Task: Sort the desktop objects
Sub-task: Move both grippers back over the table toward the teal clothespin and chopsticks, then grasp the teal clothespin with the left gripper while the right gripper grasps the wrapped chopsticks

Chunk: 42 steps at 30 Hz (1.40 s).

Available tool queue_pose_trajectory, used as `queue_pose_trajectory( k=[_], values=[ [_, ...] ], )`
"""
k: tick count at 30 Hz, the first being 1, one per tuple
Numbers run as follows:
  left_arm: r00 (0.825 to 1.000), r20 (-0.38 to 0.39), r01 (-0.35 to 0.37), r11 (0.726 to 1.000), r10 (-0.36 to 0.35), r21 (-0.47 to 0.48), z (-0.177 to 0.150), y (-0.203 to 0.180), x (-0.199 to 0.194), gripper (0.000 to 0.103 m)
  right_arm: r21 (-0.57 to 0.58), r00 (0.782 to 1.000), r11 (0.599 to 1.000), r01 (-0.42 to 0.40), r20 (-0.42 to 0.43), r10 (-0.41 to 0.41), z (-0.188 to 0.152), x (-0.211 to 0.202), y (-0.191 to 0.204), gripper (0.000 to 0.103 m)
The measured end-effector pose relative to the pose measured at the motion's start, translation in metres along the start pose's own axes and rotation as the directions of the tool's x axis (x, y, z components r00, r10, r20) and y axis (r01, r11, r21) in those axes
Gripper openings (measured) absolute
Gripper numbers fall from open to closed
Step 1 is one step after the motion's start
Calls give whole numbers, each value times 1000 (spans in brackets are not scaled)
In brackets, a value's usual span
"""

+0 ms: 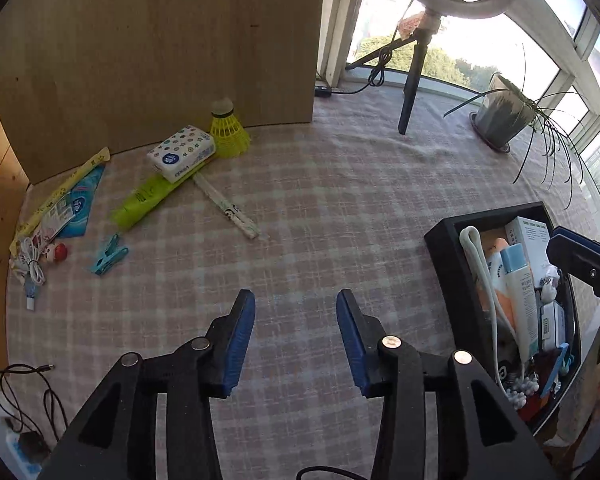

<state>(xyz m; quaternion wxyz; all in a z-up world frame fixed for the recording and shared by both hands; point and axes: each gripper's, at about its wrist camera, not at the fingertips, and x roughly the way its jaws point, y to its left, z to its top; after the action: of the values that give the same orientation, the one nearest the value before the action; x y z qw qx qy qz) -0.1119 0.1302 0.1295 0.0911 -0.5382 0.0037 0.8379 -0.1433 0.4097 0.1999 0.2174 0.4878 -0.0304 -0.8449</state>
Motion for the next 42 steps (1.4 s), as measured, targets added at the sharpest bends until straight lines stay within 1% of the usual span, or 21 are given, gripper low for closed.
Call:
queue_pose_trajectory(
  k=[2, 3, 4, 8, 11, 13, 14, 19, 22, 27, 30, 33, 34, 35, 36, 37, 38, 39, 40, 41, 42],
  values=[
    [999, -1, -32, 999, 32, -6, 5, 32, 2, 45, -25, 1000, 1000, -3, 8, 3, 9, 10, 17, 43],
    [998, -1, -57, 998, 57, -8, 7, 48, 3, 46, -43, 1000, 999, -18, -1, 18, 15, 17, 26, 46],
    [997, -4, -75, 997, 75, -1, 10, 63, 6, 46, -62, 1000, 998, -24, -21, 23, 20, 26, 35, 49],
    [992, -47, -115, 993, 116, 25, 15, 115, 22, 47, -144, 995, 988, -47, -91, 34, 37, 63, 72, 49],
    [990, -87, -106, 994, 108, 25, 19, 147, 40, 47, -186, 989, 981, -50, -147, 23, 46, 97, 95, 49],
    [988, -120, -92, 996, 94, 21, 21, 163, 54, 47, -208, 983, 976, -59, -182, 20, 53, 120, 109, 49],
    [986, -132, -99, 995, 101, 25, 22, 167, 61, 47, -215, 980, 975, -62, -200, 19, 57, 132, 115, 49],
    [976, -174, -121, 991, 130, 61, 26, 177, 91, 47, -251, 958, 964, -89, -285, 14, 74, 192, 144, 49],
    [976, -185, -112, 992, 120, 51, 29, 180, 102, 47, -256, 944, 960, -117, -330, 27, 82, 226, 158, 49],
    [974, -187, -120, 992, 127, 47, 34, 182, 114, 45, -249, 929, 962, -114, -370, 14, 94, 272, 172, 49],
    [975, -188, -116, 993, 120, 30, 35, 184, 118, 44, -257, 923, 961, -107, -384, 0, 99, 293, 178, 49],
    [977, -185, -108, 994, 107, 3, 35, 187, 120, 36, -270, 921, 958, -97, -390, -16, 102, 306, 185, 48],
    [977, -185, -107, 994, 105, -1, 35, 187, 121, 32, -270, 919, 958, -97, -393, -18, 102, 309, 187, 48],
    [977, -182, -113, 994, 111, -2, 34, 187, 121, 30, -272, 918, 958, -97, -396, -20, 103, 312, 190, 47],
    [977, -180, -116, 993, 113, -6, 34, 187, 121, 28, -274, 916, 957, -98, -401, -21, 102, 315, 192, 45],
    [977, -179, -117, 993, 113, -13, 35, 188, 120, 24, -283, 919, 955, -92, -393, -27, 102, 316, 195, 43],
    [978, -178, -117, 993, 112, -22, 35, 188, 120, 24, -292, 920, 952, -90, -390, -32, 102, 316, 197, 42],
    [978, -174, -120, 992, 113, -32, 34, 188, 120, 24, -304, 923, 949, -80, -381, -45, 101, 316, 200, 38],
    [979, -171, -122, 992, 114, -42, 34, 191, 121, 24, -318, 925, 946, -64, -375, -64, 100, 316, 201, 31],
    [980, -168, -121, 991, 111, -54, 33, 190, 121, 24, -337, 926, 940, -45, -368, -87, 99, 316, 203, 26],
    [981, -164, -119, 991, 106, -69, 31, 190, 120, 24, -351, 926, 936, -35, -363, -102, 98, 315, 203, 17]
  ],
)
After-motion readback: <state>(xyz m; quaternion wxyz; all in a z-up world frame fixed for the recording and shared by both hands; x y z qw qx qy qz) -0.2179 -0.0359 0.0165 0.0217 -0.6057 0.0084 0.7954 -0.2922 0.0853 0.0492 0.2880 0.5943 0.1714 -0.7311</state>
